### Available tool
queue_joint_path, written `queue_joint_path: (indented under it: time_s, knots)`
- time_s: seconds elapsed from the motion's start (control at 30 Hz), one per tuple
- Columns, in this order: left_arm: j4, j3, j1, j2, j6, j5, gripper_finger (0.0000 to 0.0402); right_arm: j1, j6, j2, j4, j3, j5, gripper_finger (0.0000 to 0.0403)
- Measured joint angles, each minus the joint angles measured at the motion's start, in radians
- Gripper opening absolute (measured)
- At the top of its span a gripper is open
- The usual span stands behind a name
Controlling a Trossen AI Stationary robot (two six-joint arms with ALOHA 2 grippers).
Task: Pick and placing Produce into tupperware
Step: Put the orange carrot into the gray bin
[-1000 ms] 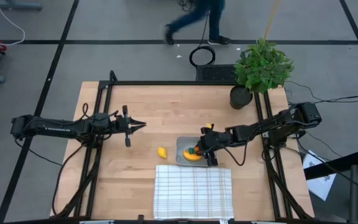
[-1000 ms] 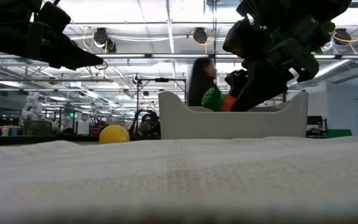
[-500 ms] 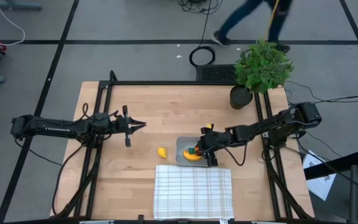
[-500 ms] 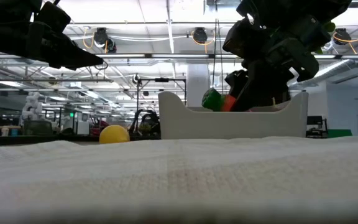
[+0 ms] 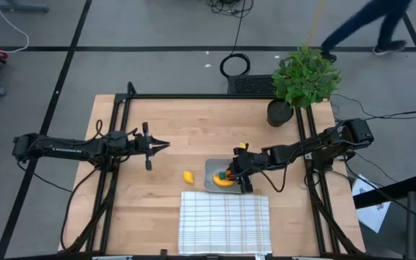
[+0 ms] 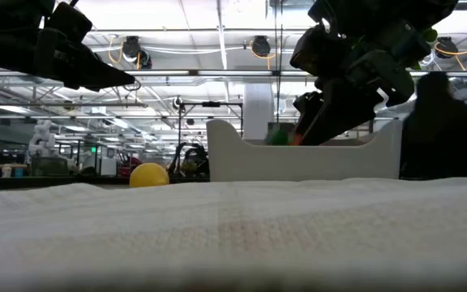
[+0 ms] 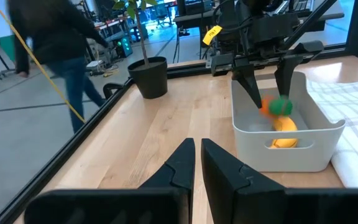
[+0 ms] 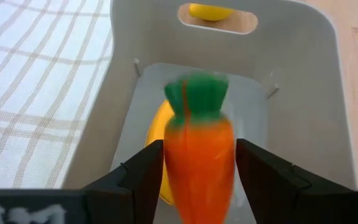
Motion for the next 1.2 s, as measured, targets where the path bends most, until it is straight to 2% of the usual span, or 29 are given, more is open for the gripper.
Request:
queue_joint_path:
  time_s: [0.53,0.67,0.87,1.1,1.2]
  knots:
    - [0.0,0.0,0.0,0.0,-0.003,0.0,0.0033,0.001,0.015,0.0,0.0,0.0,0.0,0.0189]
    - [0.0,0.0,0.0,0.0,-0.004,0.0,0.0033,0.001,0.019,0.0,0.0,0.0,-0.009,0.0144]
    - [0.0,0.0,0.0,0.0,-0.004,0.0,0.0033,0.001,-0.007,0.0,0.0,0.0,-0.027,0.0018]
    - [0.0,0.0,0.0,0.0,0.0,0.0,0.0033,-0.006,-0.007,-0.003,-0.001,0.0,-0.052,0.0002]
    - [0.0,0.0,0.0,0.0,0.0,0.0,0.0033,-0.008,-0.008,-0.048,-0.02,0.0,-0.051,0.0001]
